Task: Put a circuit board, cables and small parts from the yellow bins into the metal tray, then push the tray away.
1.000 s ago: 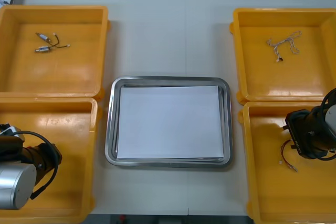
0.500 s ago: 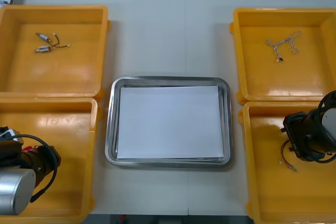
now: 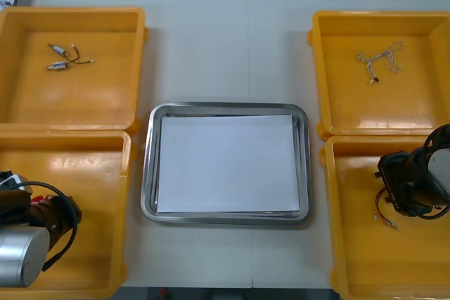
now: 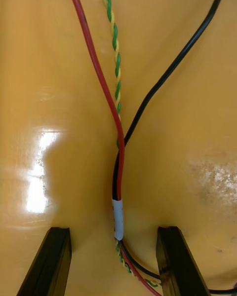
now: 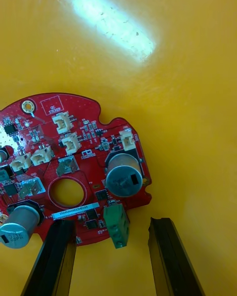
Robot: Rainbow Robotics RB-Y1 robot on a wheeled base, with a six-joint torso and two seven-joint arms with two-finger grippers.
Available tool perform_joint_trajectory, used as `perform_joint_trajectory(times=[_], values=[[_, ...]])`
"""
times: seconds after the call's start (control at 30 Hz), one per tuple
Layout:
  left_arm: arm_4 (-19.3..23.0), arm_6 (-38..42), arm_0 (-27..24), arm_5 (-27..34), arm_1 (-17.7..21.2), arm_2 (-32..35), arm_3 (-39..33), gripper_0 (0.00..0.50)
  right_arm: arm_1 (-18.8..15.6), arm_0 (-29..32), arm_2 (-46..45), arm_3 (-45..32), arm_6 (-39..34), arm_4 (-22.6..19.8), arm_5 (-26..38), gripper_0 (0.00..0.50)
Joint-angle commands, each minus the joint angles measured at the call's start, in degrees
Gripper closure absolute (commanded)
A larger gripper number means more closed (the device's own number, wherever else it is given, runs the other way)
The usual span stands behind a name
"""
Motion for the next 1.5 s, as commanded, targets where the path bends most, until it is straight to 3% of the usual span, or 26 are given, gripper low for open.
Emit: perform_joint_trajectory(times=[0.03, 0.07, 0.13, 0.2, 0.23, 0.33, 0.57, 0.93, 1.37, 1.5], values=[[-1.15, -3.3, 0.19, -1.34, -1.15, -0.17, 0.63, 0.074, 0.59, 1.18, 1.14, 0.76, 1.4, 1.06, -0.82, 0.105], [-1.15, -3.3, 0.19, -1.34, -1.24, -0.17, 0.63, 0.079, 0.51, 1.18, 1.22, 0.76, 1.4, 0.97, -0.82, 0.183], [-1.23, -3.3, 0.11, -1.34, -1.15, 0.0, 0.71, 0.106, 0.51, 1.09, 1.14, 0.76, 1.58, 0.88, -0.82, 0.408], [-1.23, -3.3, 0.11, -1.34, -1.15, 0.0, 0.71, 0.163, 0.51, 0.83, 1.22, 0.76, 1.84, 0.88, -0.82, 0.491], [-1.32, -3.3, 0.11, -1.34, -1.15, 0.0, 0.71, 0.181, 0.59, 0.83, 1.22, 0.76, 1.93, 0.88, -0.82, 0.5], [-1.32, -3.3, 0.11, -1.34, -1.15, 0.0, 0.71, 0.237, 0.51, 0.39, 1.22, 0.76, 2.11, 0.79, -0.56, 0.5], [-1.32, -3.3, 0.11, -1.61, -1.15, 0.09, 0.71, 0.495, 0.51, -1.37, 0.7, 0.5, 2.55, 0.79, 1.02, 0.5], [-0.97, -4.0, 0.11, -1.61, -0.45, 0.18, 0.63, 0.5, 0.51, -4.62, -1.59, -4.6, 2.81, 2.38, 9.29, 0.5], [2.99, -5.06, -1.56, 0.24, 5.7, 0.35, -2.36, 0.5, 0.51, -4.62, -6.07, -11.55, 4.13, 0.79, 16.49, 0.5], [6.15, -6.29, -2.44, 1.56, 7.9, 1.5, -3.59, 0.5, 0.51, -4.71, -7.74, -14.09, 5.09, 0.27, 19.66, 0.5]])
